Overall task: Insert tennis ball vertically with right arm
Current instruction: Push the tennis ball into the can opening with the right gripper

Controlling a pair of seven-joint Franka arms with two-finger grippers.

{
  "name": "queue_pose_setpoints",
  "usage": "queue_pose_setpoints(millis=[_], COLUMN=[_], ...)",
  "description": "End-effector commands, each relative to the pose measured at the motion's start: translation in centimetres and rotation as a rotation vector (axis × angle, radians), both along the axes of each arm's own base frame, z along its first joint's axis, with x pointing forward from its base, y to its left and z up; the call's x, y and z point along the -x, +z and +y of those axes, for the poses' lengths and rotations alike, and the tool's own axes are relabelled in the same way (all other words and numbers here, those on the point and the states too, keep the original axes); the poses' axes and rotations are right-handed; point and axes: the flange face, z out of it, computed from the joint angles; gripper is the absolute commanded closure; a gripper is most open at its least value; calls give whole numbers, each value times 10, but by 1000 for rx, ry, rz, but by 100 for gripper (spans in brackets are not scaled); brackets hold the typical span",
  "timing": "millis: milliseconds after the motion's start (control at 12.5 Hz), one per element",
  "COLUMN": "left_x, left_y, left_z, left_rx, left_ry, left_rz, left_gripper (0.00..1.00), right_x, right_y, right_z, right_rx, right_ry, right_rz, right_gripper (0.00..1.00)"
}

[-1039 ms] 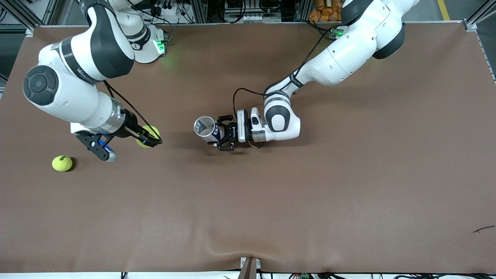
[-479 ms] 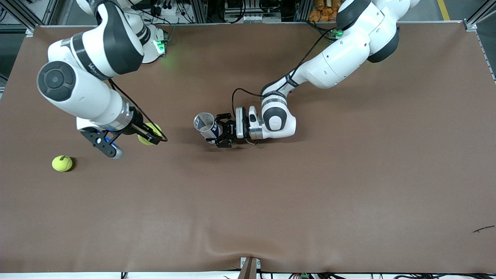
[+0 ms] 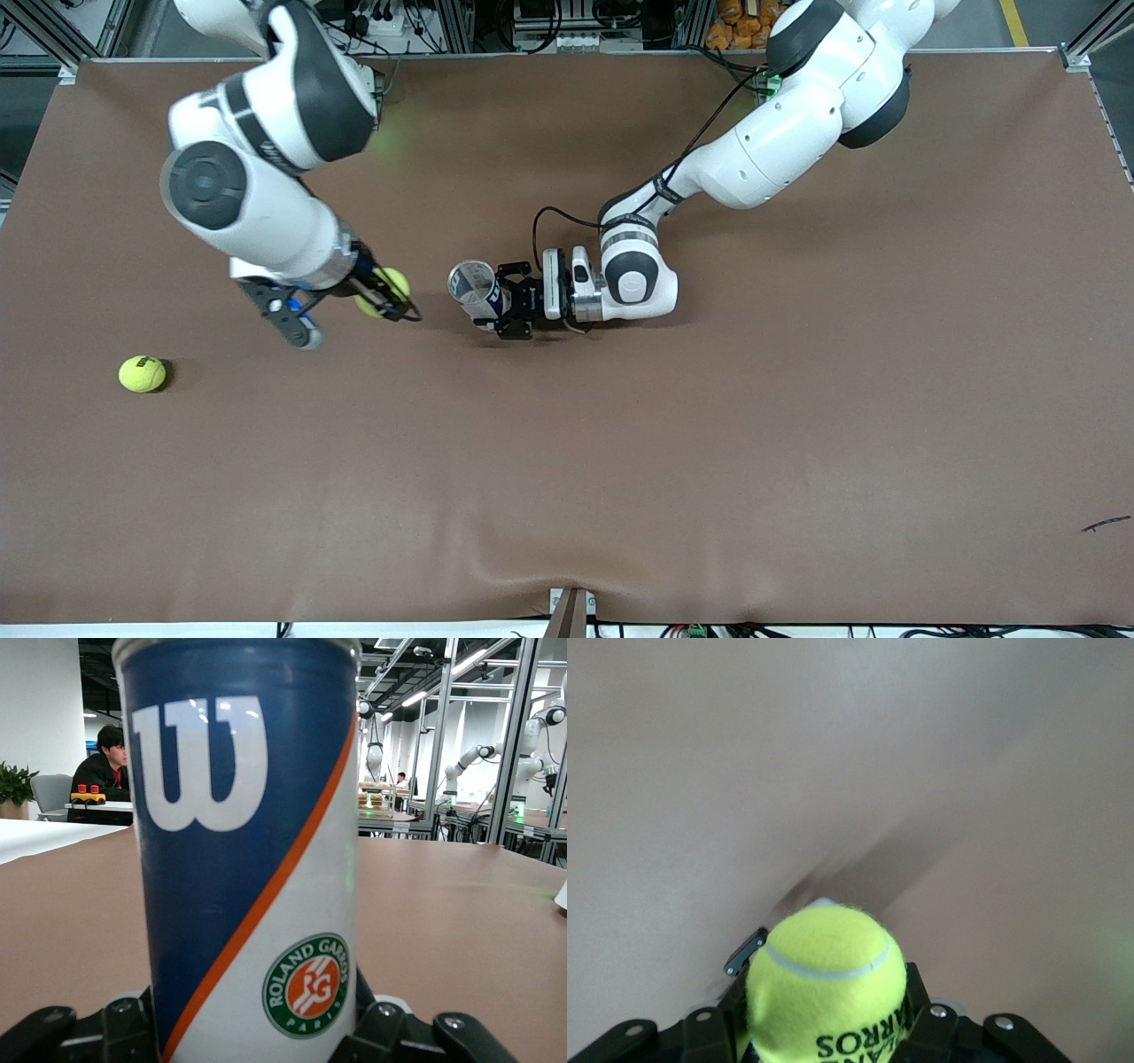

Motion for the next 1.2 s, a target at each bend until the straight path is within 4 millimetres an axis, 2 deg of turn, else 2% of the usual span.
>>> queue_pose_setpoints(millis=[0, 240, 320, 399, 479, 559, 879, 959, 1039, 1119], left_x=[5, 3, 3, 3, 3, 3, 3, 4, 3, 4], left_y=[-6, -8, -8, -8, -8, -8, -8, -9, -7, -8], left_z=[-8, -5, -5, -5, -5, -5, -5, -5, -6, -5], left_rx=[27, 25, 25, 25, 25, 25, 25, 24, 25, 25], left_ry=[33, 34, 34, 34, 34, 34, 34, 34, 33, 32], left_rz=[-96, -99, -99, -99, -99, -99, -99, -98, -103, -102], left_gripper=[27, 27, 27, 27, 27, 27, 27, 27, 27, 27], right_x=[7, 21, 30, 34, 35, 41, 43, 44, 44, 44], right_y=[-21, -33, -43, -55, -59, -59, -74, -74, -75, -75], right_z=[15, 35, 48, 51, 53, 64, 74, 74, 74, 74], right_rx=[-21, -8, -1, 1, 2, 2, 15, 17, 18, 19], right_ry=[-41, -49, -43, -59, -65, -49, -65, -65, -65, -66], right_rz=[53, 80, 83, 80, 80, 81, 88, 90, 92, 93], right_gripper=[36, 36, 36, 36, 36, 36, 33, 14, 0, 0])
